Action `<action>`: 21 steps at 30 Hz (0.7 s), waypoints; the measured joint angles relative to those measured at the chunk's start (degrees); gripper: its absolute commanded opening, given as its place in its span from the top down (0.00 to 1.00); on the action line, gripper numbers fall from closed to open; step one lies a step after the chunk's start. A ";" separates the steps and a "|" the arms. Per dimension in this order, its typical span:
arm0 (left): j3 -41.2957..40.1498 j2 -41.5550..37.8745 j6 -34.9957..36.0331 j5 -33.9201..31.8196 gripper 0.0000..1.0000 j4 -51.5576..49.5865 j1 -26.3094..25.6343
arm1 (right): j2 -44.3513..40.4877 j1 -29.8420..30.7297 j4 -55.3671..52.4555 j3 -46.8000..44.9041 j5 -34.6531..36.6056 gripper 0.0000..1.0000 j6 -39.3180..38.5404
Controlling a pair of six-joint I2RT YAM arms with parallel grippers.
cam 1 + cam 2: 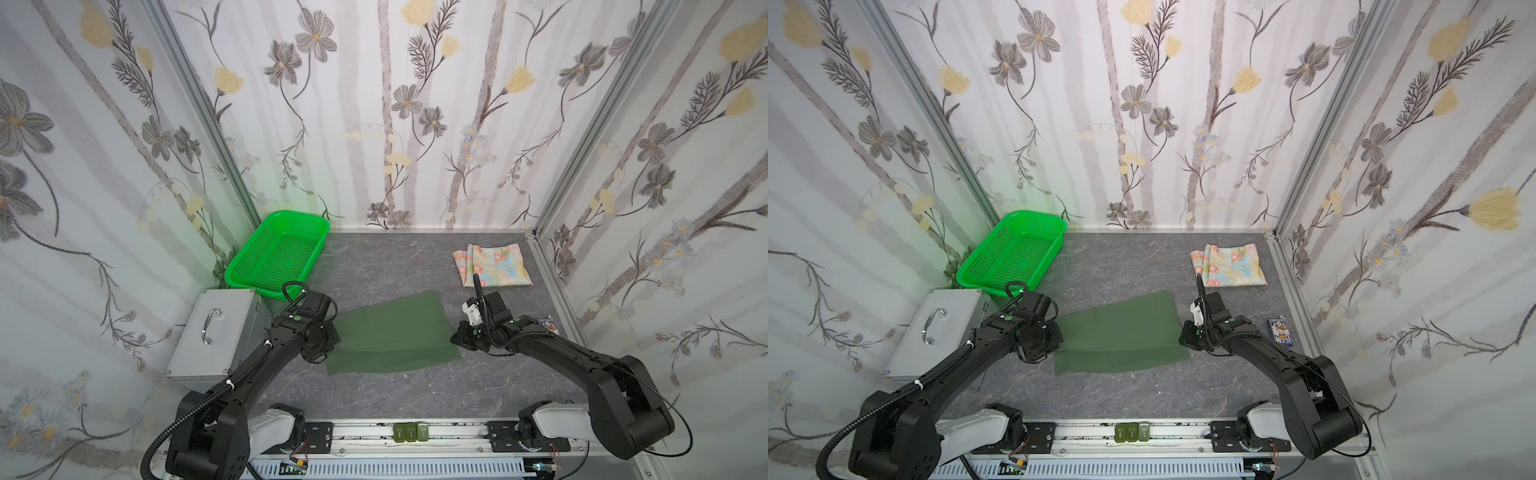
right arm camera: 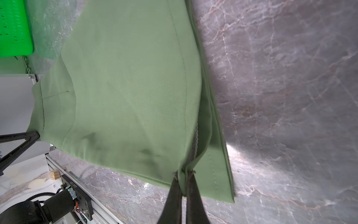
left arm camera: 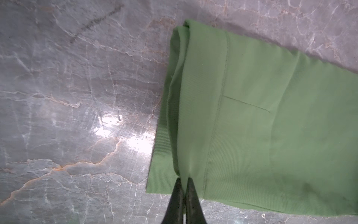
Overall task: Fold and stack skirts
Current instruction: Fold the skirt at the center of the table.
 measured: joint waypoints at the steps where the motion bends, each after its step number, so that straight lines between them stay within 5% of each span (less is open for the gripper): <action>1: -0.20 0.00 0.02 0.46 1.00 -0.17 -0.04 | 0.22 0.00 0.13 -0.35 -0.02 1.00 0.00; 13: 0.20 6.21 -0.02 1.57 1.00 1.16 -2.47 | 6.27 0.17 7.39 -4.66 -4.13 1.00 1.38; 21: 3.28 18.21 -0.09 2.82 1.00 7.85 -2.80 | 13.55 0.13 10.64 2.54 -1.40 1.00 3.04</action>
